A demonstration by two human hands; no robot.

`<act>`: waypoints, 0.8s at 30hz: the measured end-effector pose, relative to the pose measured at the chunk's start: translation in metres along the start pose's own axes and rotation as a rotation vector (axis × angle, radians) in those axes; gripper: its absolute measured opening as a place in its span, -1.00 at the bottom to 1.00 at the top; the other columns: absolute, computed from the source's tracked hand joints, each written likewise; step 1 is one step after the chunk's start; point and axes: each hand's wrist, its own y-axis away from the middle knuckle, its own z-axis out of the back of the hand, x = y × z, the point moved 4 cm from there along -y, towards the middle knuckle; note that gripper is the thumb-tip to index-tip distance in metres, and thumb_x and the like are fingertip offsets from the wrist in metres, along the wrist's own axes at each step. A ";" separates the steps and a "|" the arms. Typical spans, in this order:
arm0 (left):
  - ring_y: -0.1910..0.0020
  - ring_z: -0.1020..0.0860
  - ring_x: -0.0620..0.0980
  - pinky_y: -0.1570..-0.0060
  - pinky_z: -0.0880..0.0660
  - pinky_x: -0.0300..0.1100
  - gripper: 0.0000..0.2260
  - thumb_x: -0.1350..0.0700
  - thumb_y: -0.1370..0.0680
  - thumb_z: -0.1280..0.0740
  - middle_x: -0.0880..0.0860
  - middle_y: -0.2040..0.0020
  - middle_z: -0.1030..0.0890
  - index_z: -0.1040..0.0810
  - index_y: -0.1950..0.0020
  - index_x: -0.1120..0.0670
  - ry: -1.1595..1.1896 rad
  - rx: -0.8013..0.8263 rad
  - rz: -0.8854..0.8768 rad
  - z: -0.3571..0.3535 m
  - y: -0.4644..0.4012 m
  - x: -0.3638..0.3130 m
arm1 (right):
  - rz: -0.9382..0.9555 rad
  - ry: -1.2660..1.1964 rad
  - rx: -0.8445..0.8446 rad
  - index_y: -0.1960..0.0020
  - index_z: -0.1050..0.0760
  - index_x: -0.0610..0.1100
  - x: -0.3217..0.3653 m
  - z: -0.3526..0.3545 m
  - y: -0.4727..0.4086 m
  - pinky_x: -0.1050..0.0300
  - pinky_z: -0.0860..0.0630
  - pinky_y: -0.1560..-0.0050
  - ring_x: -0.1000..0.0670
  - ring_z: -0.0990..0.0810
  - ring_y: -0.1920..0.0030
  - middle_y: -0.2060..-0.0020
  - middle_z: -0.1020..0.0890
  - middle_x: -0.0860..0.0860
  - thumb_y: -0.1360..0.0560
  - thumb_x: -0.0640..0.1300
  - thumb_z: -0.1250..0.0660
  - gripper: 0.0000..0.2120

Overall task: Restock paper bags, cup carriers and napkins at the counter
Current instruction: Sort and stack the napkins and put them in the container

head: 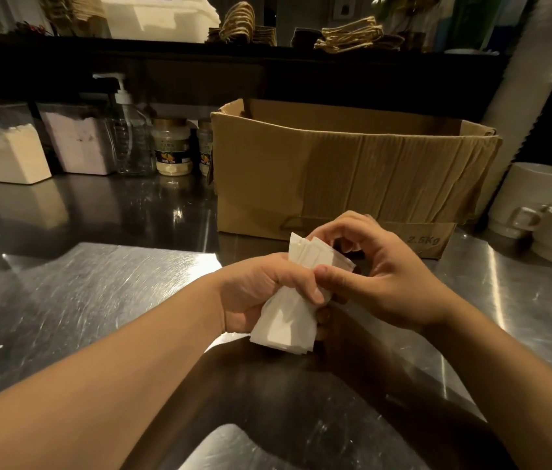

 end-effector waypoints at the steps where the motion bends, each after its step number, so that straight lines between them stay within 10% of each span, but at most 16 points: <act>1: 0.09 -0.62 0.05 0.12 -0.65 -0.06 -0.54 0.20 -0.29 -0.35 0.05 0.12 -0.63 -0.50 -0.18 -0.02 -0.009 -0.002 0.003 0.000 0.000 0.000 | -0.017 -0.004 0.010 -0.16 -0.54 0.17 -0.001 0.001 0.000 0.13 -0.48 -0.14 0.05 -0.48 -0.19 -0.04 -0.53 0.20 -0.38 0.33 -0.36 -0.58; 12: 0.19 -0.66 0.00 0.14 -0.67 -0.10 -0.55 0.20 -0.30 -0.34 0.05 0.13 -0.63 -0.49 -0.18 -0.02 -0.036 0.046 0.010 -0.003 0.002 -0.002 | -0.175 -0.157 0.101 -0.06 -0.60 0.07 -0.008 0.000 0.000 -0.28 -0.59 -0.07 -0.12 -0.57 -0.08 -0.03 -0.58 0.05 -0.29 0.34 -0.48 -0.53; 24: 0.19 -0.63 0.00 0.13 -0.64 -0.10 -0.60 0.19 -0.33 -0.33 0.05 0.16 -0.62 -0.49 -0.17 -0.01 -0.027 0.084 0.005 -0.005 0.003 -0.002 | -0.226 -0.353 0.124 -0.11 -0.57 -0.17 -0.004 0.002 0.002 0.09 -0.61 0.20 0.01 -0.67 0.16 0.03 -0.65 -0.07 -0.41 0.00 -0.47 -0.64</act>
